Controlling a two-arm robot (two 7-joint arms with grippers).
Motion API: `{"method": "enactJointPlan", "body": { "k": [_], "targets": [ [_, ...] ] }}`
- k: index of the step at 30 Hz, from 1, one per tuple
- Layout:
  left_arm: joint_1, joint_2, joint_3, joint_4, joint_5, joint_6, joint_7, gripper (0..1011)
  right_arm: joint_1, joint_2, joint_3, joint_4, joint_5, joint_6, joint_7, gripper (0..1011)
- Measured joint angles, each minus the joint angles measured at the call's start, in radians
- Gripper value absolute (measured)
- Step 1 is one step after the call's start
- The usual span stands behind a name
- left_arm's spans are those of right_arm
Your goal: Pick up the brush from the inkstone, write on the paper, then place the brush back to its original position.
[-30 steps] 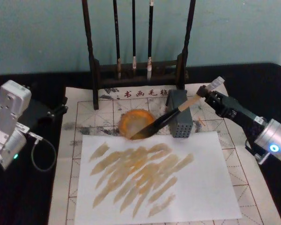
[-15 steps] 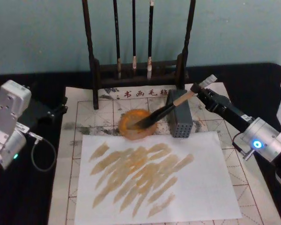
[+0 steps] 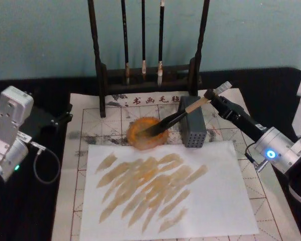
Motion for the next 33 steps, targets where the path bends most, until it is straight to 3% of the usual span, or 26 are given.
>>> {"method": "enactJointPlan", "body": {
  "k": [12,33],
  "targets": [
    [0.000,0.000,0.000,0.000,0.000,0.000,0.000,1001,-0.001,-0.022,0.016,0.033,0.018,0.017,0.003,181],
    [0.000,0.000,0.000,0.000,0.000,0.000,0.000,1001,-0.011,-0.020,0.023,0.043,0.034,0.041,0.001,181]
  ]
}}
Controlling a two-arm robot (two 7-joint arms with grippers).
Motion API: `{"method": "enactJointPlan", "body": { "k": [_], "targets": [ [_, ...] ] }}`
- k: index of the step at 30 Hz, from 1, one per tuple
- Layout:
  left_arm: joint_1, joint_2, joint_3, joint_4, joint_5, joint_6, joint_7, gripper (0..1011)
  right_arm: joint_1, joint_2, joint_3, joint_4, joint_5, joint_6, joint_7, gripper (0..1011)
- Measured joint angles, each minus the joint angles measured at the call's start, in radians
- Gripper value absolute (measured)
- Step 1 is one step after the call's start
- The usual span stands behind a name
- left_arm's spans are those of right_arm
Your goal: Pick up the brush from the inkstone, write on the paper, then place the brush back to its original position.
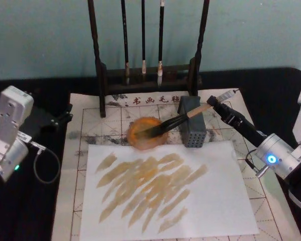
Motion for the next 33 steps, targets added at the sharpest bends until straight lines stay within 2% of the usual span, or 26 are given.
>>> {"method": "enactJointPlan", "body": {
  "k": [23,27,28,33],
  "targets": [
    [0.000,0.000,0.000,0.000,0.000,0.000,0.000,1001,0.001,0.000,-0.001,0.000,-0.004,0.000,0.000,190],
    [0.000,0.000,0.000,0.000,0.000,0.000,0.000,1001,0.001,0.000,-0.001,0.000,-0.004,0.000,0.000,285],
    [0.000,0.000,0.000,0.000,0.000,0.000,0.000,1001,0.001,0.000,-0.001,0.000,-0.004,0.000,0.000,342],
    [0.000,0.000,0.000,0.000,0.000,0.000,0.000,1001,0.001,0.000,-0.001,0.000,-0.004,0.000,0.000,481]
  ]
}}
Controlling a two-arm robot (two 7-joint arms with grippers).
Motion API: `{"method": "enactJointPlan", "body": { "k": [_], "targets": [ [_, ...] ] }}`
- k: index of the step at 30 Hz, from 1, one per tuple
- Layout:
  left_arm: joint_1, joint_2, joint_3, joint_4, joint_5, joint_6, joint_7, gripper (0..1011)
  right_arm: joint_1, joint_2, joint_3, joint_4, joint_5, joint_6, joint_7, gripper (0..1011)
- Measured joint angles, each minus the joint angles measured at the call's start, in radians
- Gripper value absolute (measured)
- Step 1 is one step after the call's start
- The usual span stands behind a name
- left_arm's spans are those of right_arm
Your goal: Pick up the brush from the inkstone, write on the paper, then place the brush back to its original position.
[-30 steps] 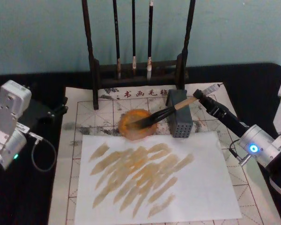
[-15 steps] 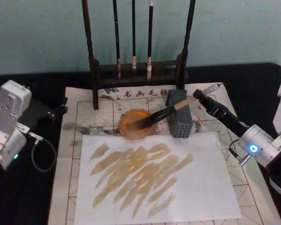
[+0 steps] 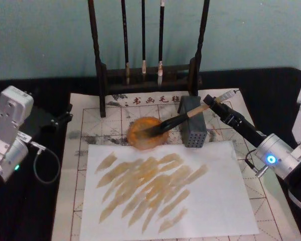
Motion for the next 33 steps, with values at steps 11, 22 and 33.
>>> {"method": "enactJointPlan", "body": {
  "k": [11,22,33],
  "targets": [
    [0.000,0.000,0.000,0.000,0.000,0.000,0.000,1001,0.000,0.000,0.000,0.000,0.000,0.000,0.000,815],
    [0.000,0.000,0.000,0.000,0.000,0.000,0.000,1001,0.000,0.000,0.000,0.000,0.001,0.000,0.000,1000],
    [0.000,0.000,0.000,0.000,0.000,0.000,0.000,1001,-0.002,0.002,0.000,-0.005,0.000,-0.003,-0.004,1000]
  ]
}}
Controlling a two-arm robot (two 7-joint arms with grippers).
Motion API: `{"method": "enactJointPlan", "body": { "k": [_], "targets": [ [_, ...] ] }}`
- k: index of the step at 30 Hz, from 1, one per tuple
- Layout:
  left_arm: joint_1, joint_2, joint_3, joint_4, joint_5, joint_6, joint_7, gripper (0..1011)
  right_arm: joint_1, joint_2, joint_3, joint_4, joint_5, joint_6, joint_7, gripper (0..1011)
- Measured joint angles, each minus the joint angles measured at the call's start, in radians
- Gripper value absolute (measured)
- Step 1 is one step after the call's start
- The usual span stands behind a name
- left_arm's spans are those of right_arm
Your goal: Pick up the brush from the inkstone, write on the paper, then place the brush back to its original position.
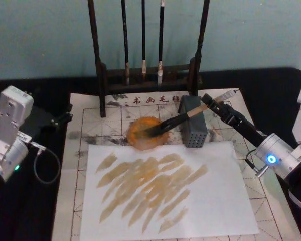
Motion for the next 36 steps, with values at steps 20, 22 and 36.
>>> {"method": "enactJointPlan", "body": {
  "k": [20,22,36],
  "targets": [
    [0.000,0.000,0.000,0.000,0.000,0.000,0.000,1001,-0.069,0.094,0.008,-0.112,-0.028,0.022,-0.056,1000],
    [0.000,0.000,0.000,0.000,0.000,0.000,0.000,1001,-0.078,0.110,0.003,-0.129,-0.042,0.024,-0.068,1000],
    [0.000,0.000,0.000,0.000,0.000,0.000,0.000,1001,-0.138,0.180,-0.026,-0.244,-0.291,-0.017,-0.308,1000]
  ]
}}
